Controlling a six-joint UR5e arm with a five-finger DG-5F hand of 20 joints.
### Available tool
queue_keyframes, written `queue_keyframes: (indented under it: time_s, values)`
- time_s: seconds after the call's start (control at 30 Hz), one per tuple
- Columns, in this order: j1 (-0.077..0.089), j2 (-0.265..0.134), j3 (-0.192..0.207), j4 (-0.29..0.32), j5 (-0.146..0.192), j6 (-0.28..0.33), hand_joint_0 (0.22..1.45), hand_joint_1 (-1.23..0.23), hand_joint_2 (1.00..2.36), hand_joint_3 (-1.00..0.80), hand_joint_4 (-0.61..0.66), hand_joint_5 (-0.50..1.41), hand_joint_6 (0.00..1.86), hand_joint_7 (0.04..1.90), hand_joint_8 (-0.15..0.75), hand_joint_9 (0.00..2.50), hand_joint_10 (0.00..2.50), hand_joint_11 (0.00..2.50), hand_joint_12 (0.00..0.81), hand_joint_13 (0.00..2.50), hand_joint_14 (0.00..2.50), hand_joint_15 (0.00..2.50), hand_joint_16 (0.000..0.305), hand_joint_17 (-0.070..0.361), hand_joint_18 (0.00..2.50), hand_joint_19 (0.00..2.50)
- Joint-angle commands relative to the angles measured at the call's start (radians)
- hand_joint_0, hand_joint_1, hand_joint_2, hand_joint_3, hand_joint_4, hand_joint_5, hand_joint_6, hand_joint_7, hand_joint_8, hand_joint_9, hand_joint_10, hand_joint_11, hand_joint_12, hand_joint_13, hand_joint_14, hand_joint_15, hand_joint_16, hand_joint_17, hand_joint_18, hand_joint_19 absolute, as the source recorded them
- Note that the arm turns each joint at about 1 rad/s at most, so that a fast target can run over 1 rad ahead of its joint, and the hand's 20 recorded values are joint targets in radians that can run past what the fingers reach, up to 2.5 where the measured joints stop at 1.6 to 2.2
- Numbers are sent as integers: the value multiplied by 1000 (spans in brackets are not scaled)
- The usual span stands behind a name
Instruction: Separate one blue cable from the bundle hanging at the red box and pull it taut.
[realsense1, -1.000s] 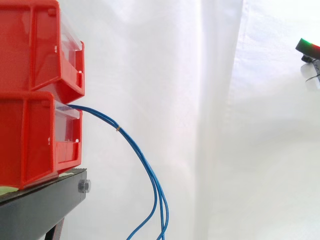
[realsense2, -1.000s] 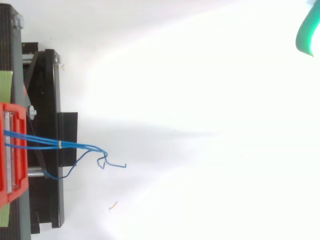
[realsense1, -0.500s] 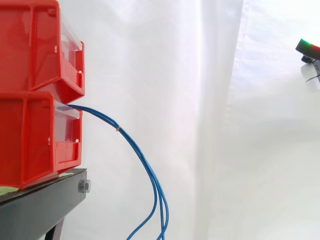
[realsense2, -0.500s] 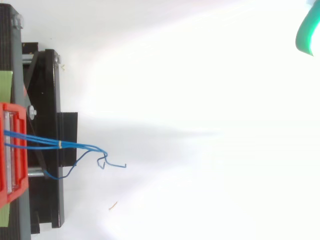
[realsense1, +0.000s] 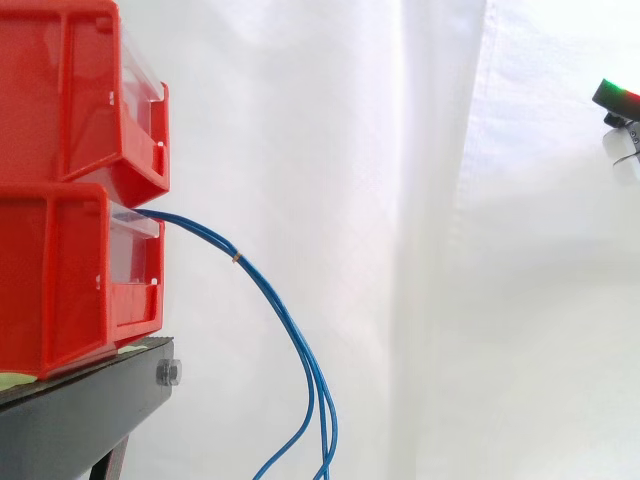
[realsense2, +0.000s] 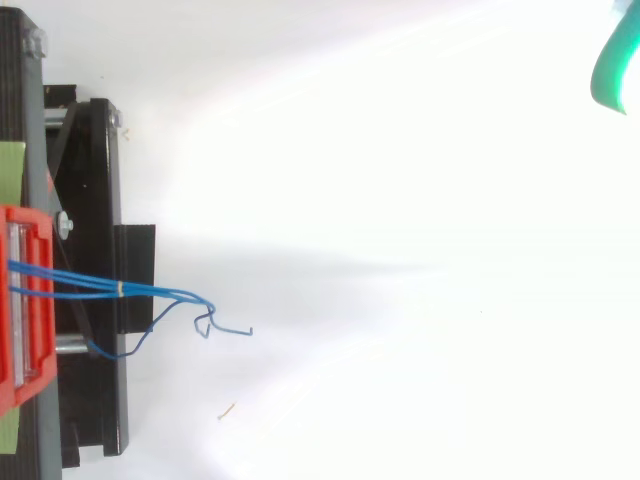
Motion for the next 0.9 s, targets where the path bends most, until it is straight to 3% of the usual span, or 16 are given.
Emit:
queue_keyframes:
  time_s: [0.0, 0.17, 0.3, 0.37, 0.4, 0.47, 0.73, 0.87]
  values:
    - [2, 0, 0, 2, 0, 0, 546, -602, 1000, -500, 243, -236, 501, 704, 310, 308, 0, 24, 381, 293, 3, 89, 54, 122, 492, 430]
    - [5, -5, 0, 21, 0, -2, 546, -601, 1000, -500, 242, -236, 501, 703, 311, 309, 0, 24, 381, 291, 3, 96, 54, 122, 492, 431]
    - [11, -20, 0, 45, 28, -2, 546, -600, 1000, -500, 243, -236, 501, 704, 311, 310, 0, 25, 381, 289, 2, 92, 54, 122, 492, 431]
    - [18, -29, 0, 68, 57, -2, 546, -600, 1000, -500, 243, -236, 501, 704, 311, 309, 0, 23, 381, 289, 3, 92, 54, 122, 492, 431]
    - [26, -45, 0, 87, 83, -2, 546, -601, 1000, -500, 243, -236, 501, 704, 311, 310, 0, 25, 382, 290, 3, 92, 54, 122, 491, 439]
    - [32, -58, 0, 97, 95, -2, 546, -601, 1000, -500, 244, -236, 502, 704, 311, 309, 0, 24, 382, 291, 3, 96, 54, 122, 491, 439]
    - [46, -140, 0, 156, 104, 0, 546, -600, 1000, -500, 243, -236, 501, 704, 312, 309, 0, 24, 383, 294, 3, 93, 54, 122, 492, 432]
    - [52, -189, 0, 209, 130, 6, 546, -601, 1000, -500, 243, -236, 501, 706, 311, 309, 0, 25, 383, 295, 3, 96, 54, 122, 493, 431]
